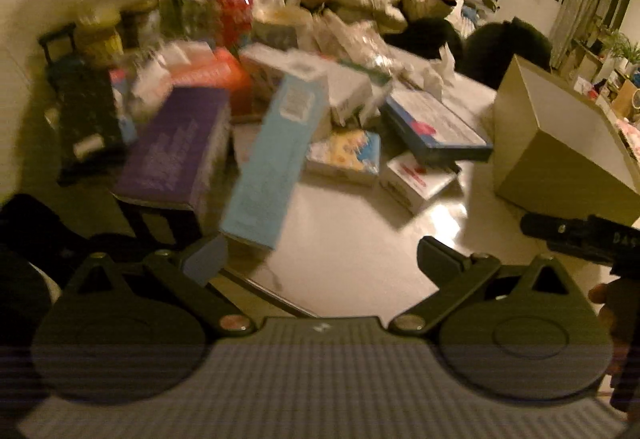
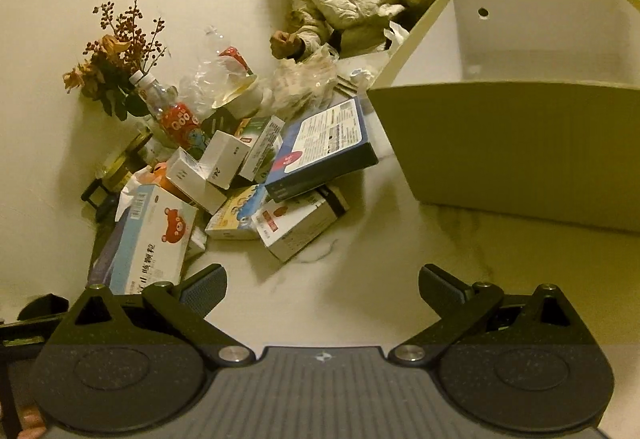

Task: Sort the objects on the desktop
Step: 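Swing the left tool toward the pile of medicine boxes, then grasp the long light-blue box with the left gripper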

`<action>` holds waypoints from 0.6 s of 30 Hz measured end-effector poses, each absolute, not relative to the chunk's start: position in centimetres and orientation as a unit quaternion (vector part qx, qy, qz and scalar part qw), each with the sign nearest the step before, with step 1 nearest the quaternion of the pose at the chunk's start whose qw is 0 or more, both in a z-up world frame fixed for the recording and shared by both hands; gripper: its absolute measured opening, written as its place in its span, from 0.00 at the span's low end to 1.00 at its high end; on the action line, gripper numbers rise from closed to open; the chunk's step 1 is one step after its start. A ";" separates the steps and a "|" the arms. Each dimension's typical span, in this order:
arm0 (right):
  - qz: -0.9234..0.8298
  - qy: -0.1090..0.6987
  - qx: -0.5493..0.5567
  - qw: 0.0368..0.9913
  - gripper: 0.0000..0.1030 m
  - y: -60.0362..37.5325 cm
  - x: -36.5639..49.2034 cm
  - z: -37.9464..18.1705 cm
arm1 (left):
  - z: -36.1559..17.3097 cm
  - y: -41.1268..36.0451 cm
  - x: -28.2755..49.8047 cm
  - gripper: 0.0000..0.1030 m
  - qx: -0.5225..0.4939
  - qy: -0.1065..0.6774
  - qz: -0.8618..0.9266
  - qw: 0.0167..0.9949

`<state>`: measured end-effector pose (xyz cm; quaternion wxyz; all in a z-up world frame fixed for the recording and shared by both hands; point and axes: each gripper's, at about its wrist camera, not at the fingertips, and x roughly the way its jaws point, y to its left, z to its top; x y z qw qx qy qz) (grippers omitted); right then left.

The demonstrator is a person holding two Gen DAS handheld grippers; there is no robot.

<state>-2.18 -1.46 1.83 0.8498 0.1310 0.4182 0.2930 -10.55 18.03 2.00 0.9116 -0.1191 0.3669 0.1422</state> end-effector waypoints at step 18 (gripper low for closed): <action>0.290 0.453 0.158 0.828 1.00 -1.3 -1.9 0.2 | -0.6 19.5 -6.1 0.74 0.012 0.383 0.182 0.906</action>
